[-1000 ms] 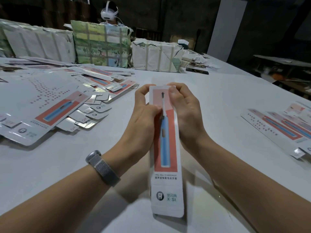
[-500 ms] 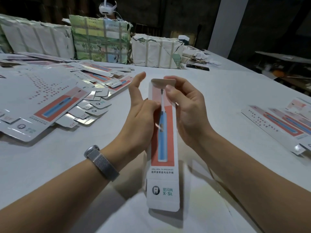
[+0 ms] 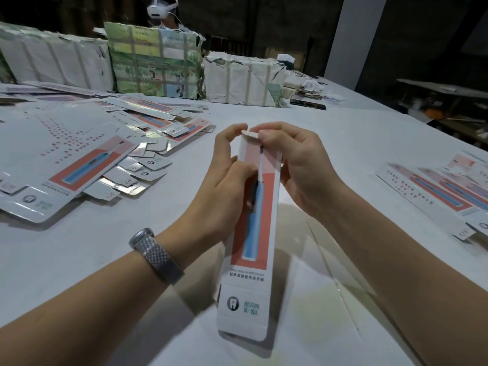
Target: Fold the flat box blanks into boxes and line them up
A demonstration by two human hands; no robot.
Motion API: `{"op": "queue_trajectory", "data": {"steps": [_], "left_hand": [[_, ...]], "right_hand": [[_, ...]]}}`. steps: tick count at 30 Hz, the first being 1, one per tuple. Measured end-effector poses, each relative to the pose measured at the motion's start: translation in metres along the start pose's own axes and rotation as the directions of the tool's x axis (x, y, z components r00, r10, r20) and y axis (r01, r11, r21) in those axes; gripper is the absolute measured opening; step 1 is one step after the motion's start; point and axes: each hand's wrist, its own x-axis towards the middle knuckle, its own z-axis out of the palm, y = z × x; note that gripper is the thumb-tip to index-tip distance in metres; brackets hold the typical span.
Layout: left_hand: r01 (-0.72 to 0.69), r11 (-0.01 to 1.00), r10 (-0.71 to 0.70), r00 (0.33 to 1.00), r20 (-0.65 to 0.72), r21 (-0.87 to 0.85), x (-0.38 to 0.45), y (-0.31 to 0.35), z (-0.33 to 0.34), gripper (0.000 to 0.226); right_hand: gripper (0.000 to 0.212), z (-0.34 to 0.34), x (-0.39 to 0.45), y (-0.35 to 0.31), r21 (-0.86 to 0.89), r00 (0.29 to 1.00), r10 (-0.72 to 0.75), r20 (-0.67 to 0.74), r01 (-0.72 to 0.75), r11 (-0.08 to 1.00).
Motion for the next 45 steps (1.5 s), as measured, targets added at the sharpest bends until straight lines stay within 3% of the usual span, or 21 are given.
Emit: {"op": "queue_trajectory", "data": {"steps": [9, 22, 27, 32, 40, 45], "left_hand": [[0.042, 0.999, -0.043, 0.998, 0.04, 0.029, -0.001, 0.0, -0.002, 0.056], [-0.025, 0.995, 0.016, 0.995, 0.099, 0.091, 0.001, 0.002, -0.006, 0.064], [0.019, 0.998, -0.026, 0.992, 0.123, 0.061, -0.002, 0.002, -0.004, 0.055], [0.04, 0.999, -0.041, 0.999, 0.026, 0.001, 0.004, -0.001, -0.007, 0.042], [-0.015, 1.0, 0.014, 0.996, -0.089, -0.009, 0.006, -0.003, -0.011, 0.035], [0.005, 1.0, -0.003, 0.997, -0.075, 0.031, 0.006, -0.003, -0.012, 0.04]], "right_hand": [[0.019, -0.001, 0.002, 0.001, -0.112, 0.989, -0.092, -0.119, 0.078, 0.991], [0.025, -0.019, 0.007, -0.01, -0.218, 0.999, 0.032, -0.005, -0.032, 0.975], [0.034, -0.025, 0.009, -0.014, -0.257, 0.998, 0.053, 0.044, -0.04, 0.965], [0.025, -0.02, 0.007, -0.011, -0.266, 0.997, -0.034, 0.066, 0.051, 0.963], [0.025, -0.007, 0.001, -0.001, 0.008, 0.99, 0.059, 0.13, -0.061, 0.998], [0.022, -0.005, -0.001, -0.002, -0.119, 0.996, 0.02, 0.092, -0.009, 0.993]]}}
